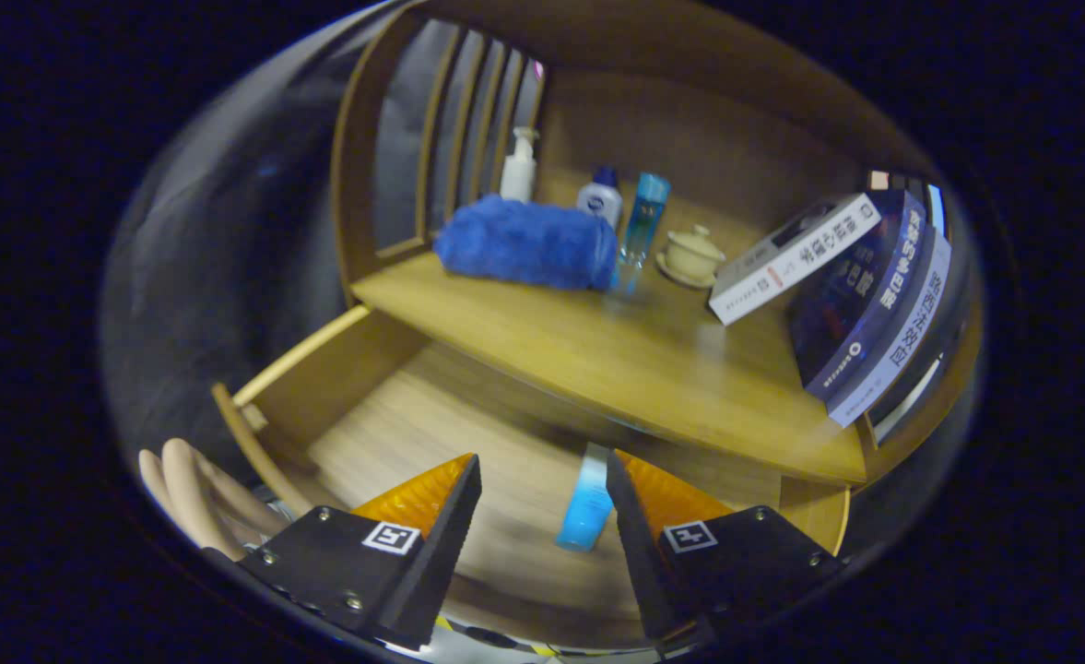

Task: Pull open the drawer, take out the items inside it, and place them on the countertop above the cabinet.

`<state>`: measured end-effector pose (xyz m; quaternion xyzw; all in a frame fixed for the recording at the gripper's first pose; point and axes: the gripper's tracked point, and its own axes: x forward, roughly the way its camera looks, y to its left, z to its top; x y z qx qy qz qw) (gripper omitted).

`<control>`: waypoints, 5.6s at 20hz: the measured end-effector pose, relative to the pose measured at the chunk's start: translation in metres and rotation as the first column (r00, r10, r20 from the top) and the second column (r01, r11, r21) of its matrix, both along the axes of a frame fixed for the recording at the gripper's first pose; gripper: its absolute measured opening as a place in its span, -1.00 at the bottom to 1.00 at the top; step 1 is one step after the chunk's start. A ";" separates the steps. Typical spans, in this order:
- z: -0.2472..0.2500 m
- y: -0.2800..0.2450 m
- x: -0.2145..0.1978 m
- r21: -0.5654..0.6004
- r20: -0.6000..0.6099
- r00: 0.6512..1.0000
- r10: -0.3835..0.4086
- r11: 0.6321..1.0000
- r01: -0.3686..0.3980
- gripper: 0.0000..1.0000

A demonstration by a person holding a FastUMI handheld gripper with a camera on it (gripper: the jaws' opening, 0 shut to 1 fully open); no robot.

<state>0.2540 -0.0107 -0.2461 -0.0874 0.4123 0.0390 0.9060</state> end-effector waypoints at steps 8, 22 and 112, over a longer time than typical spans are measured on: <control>-0.061 -0.021 -0.005 -0.074 -0.253 0.965 -0.065 0.996 0.047 0.62; -0.090 -0.017 -0.019 -0.037 -0.417 0.908 -0.038 0.999 0.025 0.17; 0.097 -0.011 0.067 0.283 0.360 0.919 -0.157 0.958 0.053 0.96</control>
